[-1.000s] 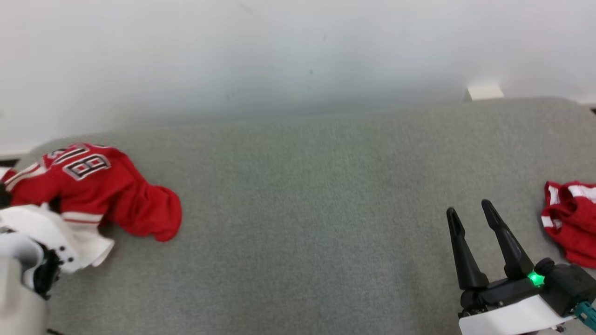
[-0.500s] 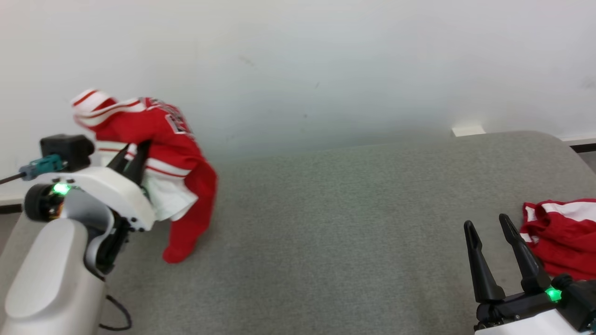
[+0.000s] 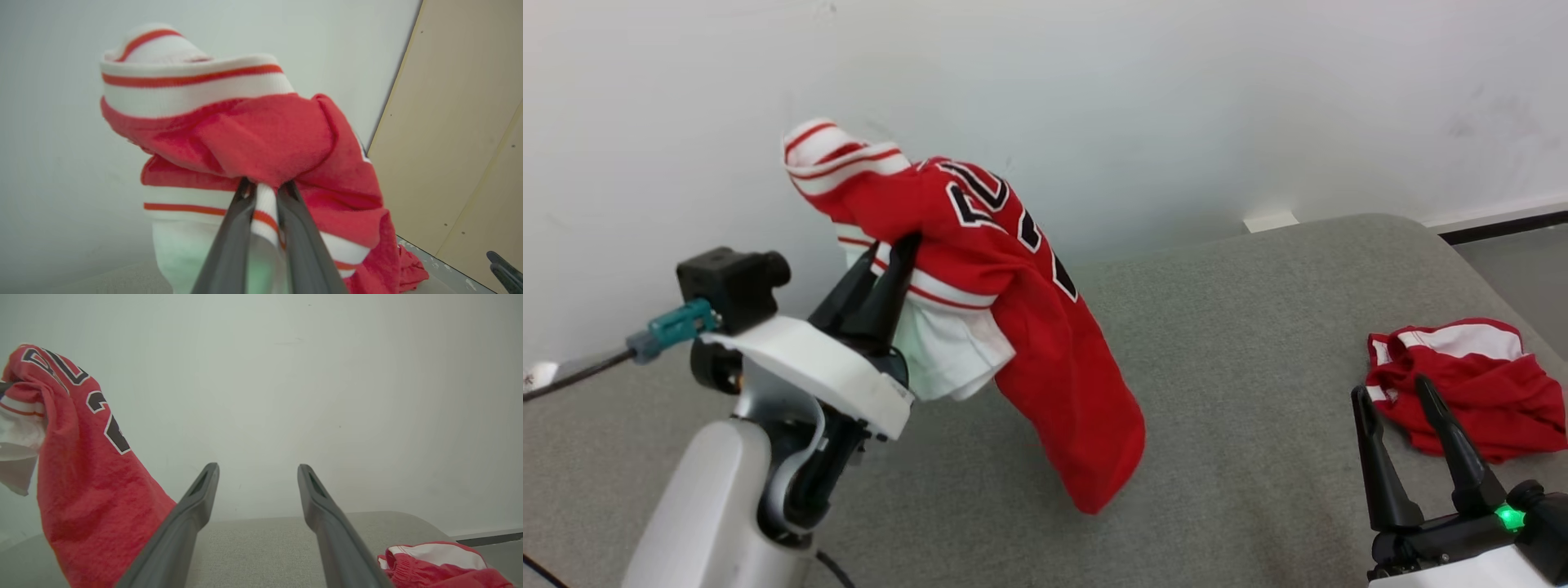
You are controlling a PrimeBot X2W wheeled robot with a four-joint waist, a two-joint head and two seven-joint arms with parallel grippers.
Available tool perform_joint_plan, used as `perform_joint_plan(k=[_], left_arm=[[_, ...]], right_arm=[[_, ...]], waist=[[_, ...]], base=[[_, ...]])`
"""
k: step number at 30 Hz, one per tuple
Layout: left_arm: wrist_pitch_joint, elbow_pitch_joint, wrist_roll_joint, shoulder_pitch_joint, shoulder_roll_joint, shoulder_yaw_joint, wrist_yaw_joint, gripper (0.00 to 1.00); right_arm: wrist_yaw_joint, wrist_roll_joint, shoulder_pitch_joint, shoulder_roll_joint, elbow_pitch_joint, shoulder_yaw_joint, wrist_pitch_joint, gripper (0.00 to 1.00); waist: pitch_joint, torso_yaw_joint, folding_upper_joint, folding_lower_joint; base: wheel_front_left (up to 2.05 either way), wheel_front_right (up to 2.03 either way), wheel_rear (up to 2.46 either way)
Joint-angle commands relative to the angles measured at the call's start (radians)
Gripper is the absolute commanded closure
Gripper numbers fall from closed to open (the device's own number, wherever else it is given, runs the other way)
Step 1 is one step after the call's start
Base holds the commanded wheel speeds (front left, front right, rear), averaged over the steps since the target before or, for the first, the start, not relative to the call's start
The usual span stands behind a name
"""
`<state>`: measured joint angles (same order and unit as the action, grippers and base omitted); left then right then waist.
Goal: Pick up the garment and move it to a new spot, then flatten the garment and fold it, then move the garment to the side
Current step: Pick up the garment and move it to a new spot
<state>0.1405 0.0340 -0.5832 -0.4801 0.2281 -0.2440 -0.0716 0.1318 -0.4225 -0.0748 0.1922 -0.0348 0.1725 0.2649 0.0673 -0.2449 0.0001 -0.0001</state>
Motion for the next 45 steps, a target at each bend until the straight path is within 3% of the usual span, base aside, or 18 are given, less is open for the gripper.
perform_joint_plan(k=[1,11,15,16,17,18,19,26,31,39,45], left_arm=[[-0.008,0.005,-0.004,0.029,0.001,0.002,0.004,1.0],[-0.157,0.233,0.052,0.294,-0.007,-0.007,0.059,1.0],[-0.217,0.359,0.053,0.326,-0.029,-0.019,0.049,1.0],[-0.229,0.387,0.06,0.326,-0.029,-0.027,0.045,0.91],[-0.242,0.414,0.068,0.319,-0.029,-0.037,0.043,0.69],[-0.255,0.437,0.077,0.312,-0.032,-0.042,0.042,0.25],[-0.262,0.46,0.082,0.304,-0.035,-0.046,0.039,0.0],[-0.333,0.527,0.062,0.28,-0.043,-0.029,0.03,0.0],[-0.373,0.484,0.081,0.308,-0.027,-0.01,0.061,0.0],[-0.406,0.31,0.12,0.378,-0.005,0.047,0.092,0.0],[-0.404,0.097,0.229,0.493,-0.077,0.164,0.09,0.0]], right_arm=[[-0.002,-0.002,0.014,0.007,0.0,-0.002,-0.001,0.0],[-0.002,-0.007,0.02,0.016,-0.019,0.01,-0.002,0.0],[-0.002,-0.007,0.018,0.02,-0.03,0.014,-0.002,0.0],[-0.002,-0.008,0.015,0.022,-0.034,0.019,-0.001,0.0],[-0.002,-0.01,0.011,0.023,-0.037,0.021,-0.002,0.0],[-0.002,-0.012,0.009,0.023,-0.039,0.023,-0.002,0.0],[-0.002,-0.011,0.007,0.023,-0.042,0.027,-0.002,0.0],[-0.002,-0.015,0.011,0.021,-0.052,0.035,-0.002,0.0],[-0.002,-0.015,0.023,0.012,-0.042,0.033,-0.002,0.0],[-0.002,-0.009,0.037,-0.003,-0.041,0.042,-0.002,0.0],[-0.002,-0.007,0.055,-0.009,-0.045,0.036,-0.002,0.0]], waist=[[-0.004,-0.007,-0.0001,0.0001],[-0.02,-0.022,-0.0001,0.0001],[-0.017,0.004,-0.0001,0.0001],[-0.016,0.009,-0.0001,0.0001],[-0.015,0.016,-0.0001,0.0001],[-0.013,0.023,-0.0001,0.0001],[-0.012,0.03,-0.0001,0.0001],[-0.005,0.064,-0.0001,0.0001],[-0.004,0.083,-0.0001,0.0001],[-0.002,0.102,-0.0001,0.0001],[-0.002,0.105,-0.0001,0.0001]], base=[[0.0,0.0,0.0],[0.0,0.0,0.0],[0.0,0.0,0.0],[0.0,0.0,0.0],[0.0,0.0,0.0],[0.0,0.0,0.0],[0.0,0.0,0.0],[0.0,0.0,0.0],[0.0,0.0,0.0],[0.0,0.0,0.0],[0.0,0.0,0.0]])
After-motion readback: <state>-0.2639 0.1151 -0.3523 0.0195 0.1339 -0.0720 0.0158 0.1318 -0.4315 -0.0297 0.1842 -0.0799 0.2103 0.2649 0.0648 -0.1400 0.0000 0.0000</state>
